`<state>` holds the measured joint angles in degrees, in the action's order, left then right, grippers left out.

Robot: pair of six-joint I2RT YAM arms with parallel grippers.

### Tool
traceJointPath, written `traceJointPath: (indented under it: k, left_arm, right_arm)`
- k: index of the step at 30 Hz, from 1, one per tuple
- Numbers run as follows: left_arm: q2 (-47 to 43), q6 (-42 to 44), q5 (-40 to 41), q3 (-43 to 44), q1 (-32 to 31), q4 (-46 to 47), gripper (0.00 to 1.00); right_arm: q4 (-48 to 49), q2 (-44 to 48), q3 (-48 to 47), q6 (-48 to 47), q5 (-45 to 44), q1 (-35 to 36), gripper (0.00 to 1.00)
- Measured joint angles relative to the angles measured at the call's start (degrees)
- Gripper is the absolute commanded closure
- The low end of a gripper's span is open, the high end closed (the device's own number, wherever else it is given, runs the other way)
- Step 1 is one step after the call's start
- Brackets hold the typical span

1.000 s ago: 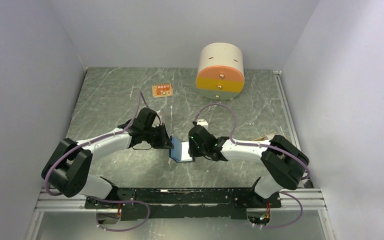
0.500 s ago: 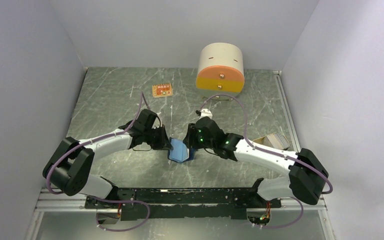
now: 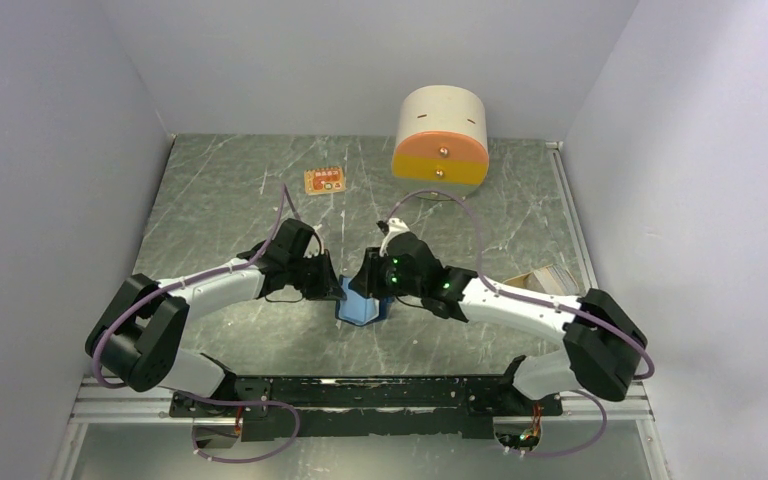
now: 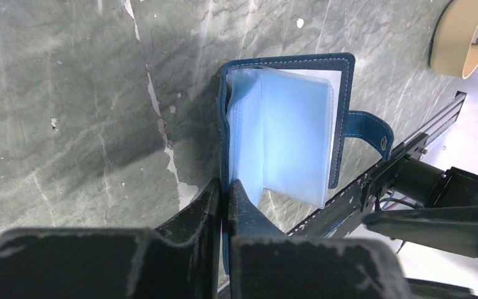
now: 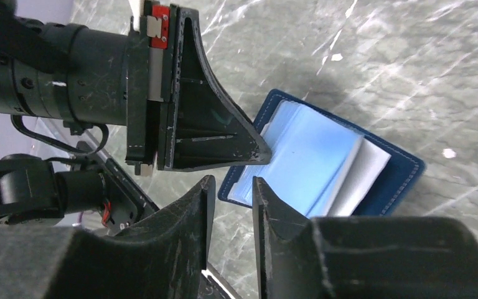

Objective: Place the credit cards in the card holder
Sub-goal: Open the card holder at the center of the board.

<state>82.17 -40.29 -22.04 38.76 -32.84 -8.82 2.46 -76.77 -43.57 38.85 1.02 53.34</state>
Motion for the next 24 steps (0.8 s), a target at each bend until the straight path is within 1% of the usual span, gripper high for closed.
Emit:
traceJointPath:
  k: [6,12,19,21,24]
  left_arm:
    - [0.02,-0.24,-0.31,-0.28,0.00,0.72,0.91]
    - [0.02,-0.50,-0.28,-0.59,0.00,0.96,0.91]
    - [0.00,-1.81,-1.44,-1.81,0.09,2.97,0.65]
    - [-0.04,-2.60,-2.71,-2.56,0.17,4.24,0.62]
    - [-0.09,-3.61,-4.61,-3.17,0.33,6.10,0.60]
  right_arm:
    - [1.92,-5.42,-0.02,0.52,2.03,0.04,0.74]
    - [-0.24,-9.84,0.09,0.33,-1.84,0.04,0.81]
    - [0.63,-13.88,1.25,0.11,-3.78,0.04,0.85]
    - [1.14,-15.06,1.22,0.11,-3.65,0.04,0.85]
    - [1.90,-15.41,1.27,0.15,-3.17,0.04,0.86]
